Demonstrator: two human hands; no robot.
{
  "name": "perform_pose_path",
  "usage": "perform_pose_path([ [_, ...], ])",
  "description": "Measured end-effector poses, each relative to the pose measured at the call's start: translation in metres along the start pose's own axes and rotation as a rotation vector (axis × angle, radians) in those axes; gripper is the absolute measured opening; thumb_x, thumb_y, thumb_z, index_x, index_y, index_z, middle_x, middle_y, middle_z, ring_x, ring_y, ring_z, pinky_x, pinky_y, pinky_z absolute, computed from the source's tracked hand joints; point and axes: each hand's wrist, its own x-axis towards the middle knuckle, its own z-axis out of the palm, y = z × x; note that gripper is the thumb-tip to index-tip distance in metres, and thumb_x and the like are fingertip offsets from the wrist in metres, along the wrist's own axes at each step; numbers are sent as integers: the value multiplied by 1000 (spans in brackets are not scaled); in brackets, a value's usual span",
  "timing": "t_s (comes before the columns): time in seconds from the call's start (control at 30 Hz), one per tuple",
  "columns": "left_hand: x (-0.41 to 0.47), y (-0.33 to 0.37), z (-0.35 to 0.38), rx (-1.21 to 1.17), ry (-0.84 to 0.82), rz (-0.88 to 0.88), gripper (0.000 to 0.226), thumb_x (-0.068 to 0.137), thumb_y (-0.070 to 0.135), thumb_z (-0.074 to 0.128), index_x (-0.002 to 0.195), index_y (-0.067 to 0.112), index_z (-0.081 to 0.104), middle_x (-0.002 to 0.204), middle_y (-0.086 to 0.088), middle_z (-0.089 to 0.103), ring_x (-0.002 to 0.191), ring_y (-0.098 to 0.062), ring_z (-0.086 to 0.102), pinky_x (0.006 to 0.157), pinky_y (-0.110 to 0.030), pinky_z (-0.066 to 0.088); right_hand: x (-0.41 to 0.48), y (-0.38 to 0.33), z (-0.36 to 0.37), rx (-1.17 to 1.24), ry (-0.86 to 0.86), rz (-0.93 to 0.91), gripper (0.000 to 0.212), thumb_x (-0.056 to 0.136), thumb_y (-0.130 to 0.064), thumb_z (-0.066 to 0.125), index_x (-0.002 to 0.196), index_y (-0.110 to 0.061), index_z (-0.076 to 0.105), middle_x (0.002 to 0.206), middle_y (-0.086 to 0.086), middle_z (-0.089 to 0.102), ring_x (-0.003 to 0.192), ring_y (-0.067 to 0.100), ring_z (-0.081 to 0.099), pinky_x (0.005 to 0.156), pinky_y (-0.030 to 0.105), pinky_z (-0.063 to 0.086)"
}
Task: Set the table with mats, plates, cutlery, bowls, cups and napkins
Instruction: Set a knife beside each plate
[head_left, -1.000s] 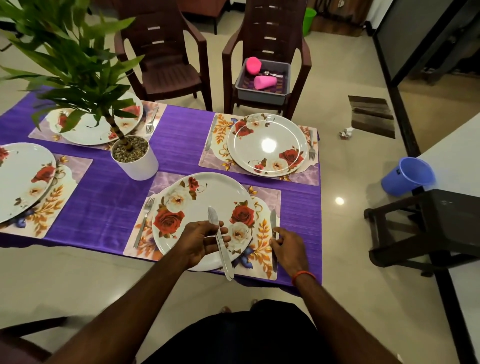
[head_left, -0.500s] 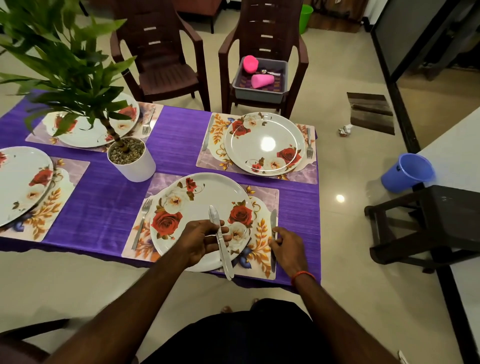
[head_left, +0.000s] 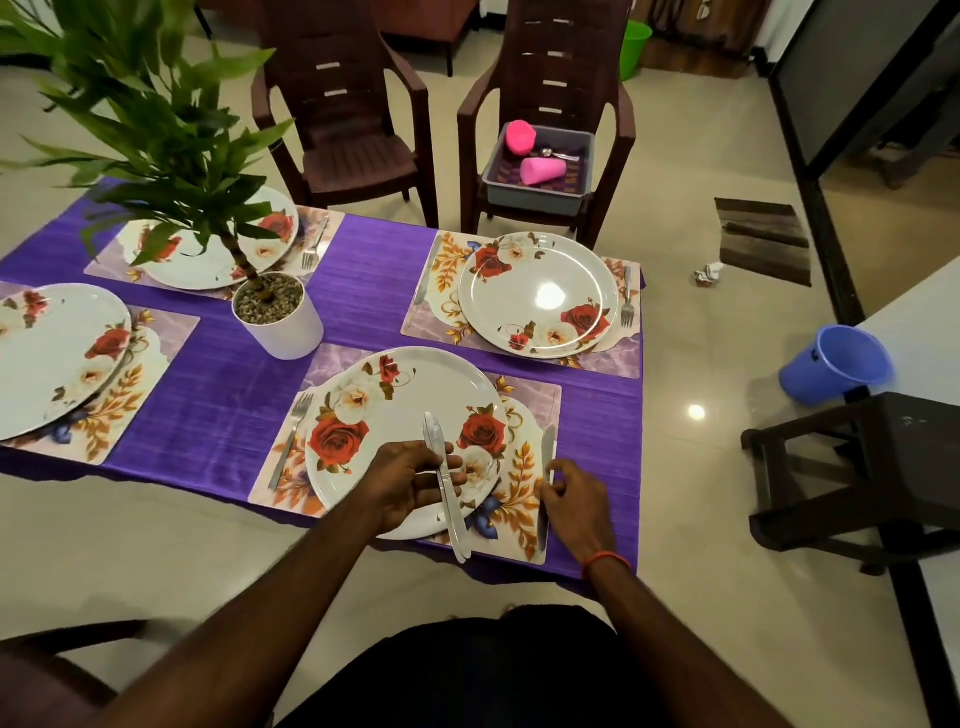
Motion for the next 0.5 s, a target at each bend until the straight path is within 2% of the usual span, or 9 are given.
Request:
perform_pose_path([
  [0.1,-3,2,4,-7,1,24,24,100,-3,52,121,-4,62,106,-22,75,95,-40,74,74,-44,64,-1,-7,-9,5,9,-60,32,96,-31,65,126,-19,62,105,1,71,92,13,68,82,32,60],
  [0.2,-12,4,8,-20,3,48,27,98,-5,56,124,-3,62,108,-21,75,98,-39,74,78,-45,64,-3,-28,-21,42,-1,-203,24,94,-29,68,115,-18,69,95,-3,73,80,6,67,75,26,60],
  [0.27,-18,4,10,-37,10,58,30,96,-6,58,126,-3,61,109,-20,75,99,-38,74,79,-45,63,-5,-48,-28,86,-62,-290,17,93,-28,70,108,-19,71,88,-11,70,77,-1,67,72,21,59],
  [0.37,-25,2,12,-73,57,82,33,94,-7,62,126,-2,61,109,-20,75,100,-38,74,85,-48,62,-11,-81,-31,136,-215,-378,14,93,-30,70,106,-24,71,86,-19,65,76,-15,62,66,6,50],
  [0.43,-30,1,12,-107,83,95,30,93,-8,62,123,-5,62,108,-22,75,97,-38,74,84,-49,62,-15,-99,-29,176,-303,-425,17,91,-31,72,107,-24,70,85,-16,67,75,-13,63,64,5,48],
  [0.5,-35,-2,11,-146,124,117,26,92,-9,62,119,-9,64,102,-24,75,89,-38,75,76,-46,63,-19,-113,-23,211,-383,-466,21,87,-27,77,105,-21,69,76,-10,68,70,-1,67,62,13,53],
])
